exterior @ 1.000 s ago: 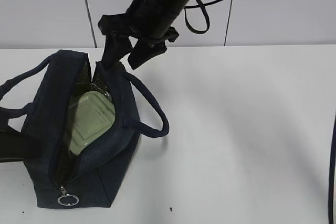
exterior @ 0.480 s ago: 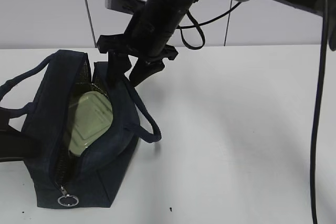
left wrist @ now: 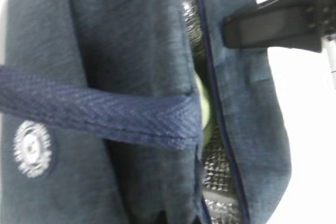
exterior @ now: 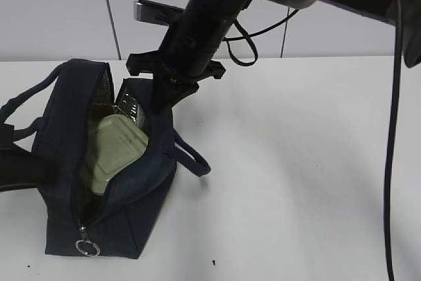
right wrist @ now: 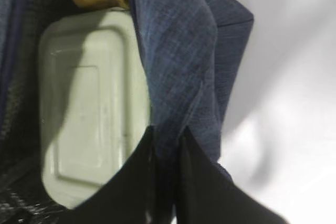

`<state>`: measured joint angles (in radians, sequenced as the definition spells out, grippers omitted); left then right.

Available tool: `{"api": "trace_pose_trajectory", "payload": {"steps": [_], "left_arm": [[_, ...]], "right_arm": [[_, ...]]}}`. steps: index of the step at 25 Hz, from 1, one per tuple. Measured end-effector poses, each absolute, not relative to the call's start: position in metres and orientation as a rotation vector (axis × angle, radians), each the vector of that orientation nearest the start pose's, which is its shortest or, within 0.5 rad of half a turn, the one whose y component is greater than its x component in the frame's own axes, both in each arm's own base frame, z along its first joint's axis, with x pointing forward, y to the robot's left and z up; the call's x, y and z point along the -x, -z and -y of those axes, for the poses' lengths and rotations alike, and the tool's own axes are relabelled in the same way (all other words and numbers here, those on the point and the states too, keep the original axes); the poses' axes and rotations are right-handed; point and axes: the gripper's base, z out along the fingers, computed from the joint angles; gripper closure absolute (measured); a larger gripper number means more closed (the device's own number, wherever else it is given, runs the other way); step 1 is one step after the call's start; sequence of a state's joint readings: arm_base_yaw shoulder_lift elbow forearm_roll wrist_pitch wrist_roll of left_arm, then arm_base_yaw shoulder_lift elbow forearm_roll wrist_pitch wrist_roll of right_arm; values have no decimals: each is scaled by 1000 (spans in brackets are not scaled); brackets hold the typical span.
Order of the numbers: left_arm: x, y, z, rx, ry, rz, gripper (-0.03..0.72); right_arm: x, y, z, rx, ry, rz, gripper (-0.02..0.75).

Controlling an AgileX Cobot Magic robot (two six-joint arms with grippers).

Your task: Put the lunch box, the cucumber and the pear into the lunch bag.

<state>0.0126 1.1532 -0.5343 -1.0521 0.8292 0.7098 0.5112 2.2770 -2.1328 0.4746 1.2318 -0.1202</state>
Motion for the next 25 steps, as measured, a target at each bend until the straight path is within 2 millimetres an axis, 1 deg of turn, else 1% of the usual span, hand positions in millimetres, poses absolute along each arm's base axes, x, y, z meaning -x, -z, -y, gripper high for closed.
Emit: {"api": "trace_pose_trajectory", "payload": {"steps": [1, 5, 9, 11, 13, 15, 16, 17, 18, 21, 25], "left_arm": [[-186, -230, 58, -49, 962, -2487, 701], [-187, -236, 72, -78, 1037, -2407, 701], [-188, -239, 89, -114, 1036, -2365, 701], [-189, -246, 98, -150, 1034, -2338, 701], [-192, -256, 109, -177, 1046, -2294, 701], [-197, -264, 119, -200, 1062, -2269, 701], [-199, -267, 124, -215, 1069, -2261, 701], [-202, -268, 129, -228, 1077, -2264, 701], [-205, -266, 135, -240, 1085, -2276, 701], [-212, -256, 151, -275, 1100, -2328, 701], [-222, -239, 168, -274, 1128, -2401, 701]], "right_arm": [[-408, -244, -272, 767, -725, -2759, 697], [-406, -264, -262, 808, -591, -2717, 699], [-399, -293, -249, 838, -454, -2662, 700], [-397, -303, -239, 827, -406, -2649, 700], [-394, -309, -228, 813, -376, -2652, 700], [-391, -312, -209, 781, -322, -2674, 700], [-390, -312, -204, 775, -306, -2682, 700], [-391, -311, -195, 759, -272, -2694, 700], [-392, -309, -188, 743, -255, -2707, 700], [-397, -307, -176, 706, -249, -2726, 700], [-401, -306, -166, 686, -237, -2736, 700]]}}
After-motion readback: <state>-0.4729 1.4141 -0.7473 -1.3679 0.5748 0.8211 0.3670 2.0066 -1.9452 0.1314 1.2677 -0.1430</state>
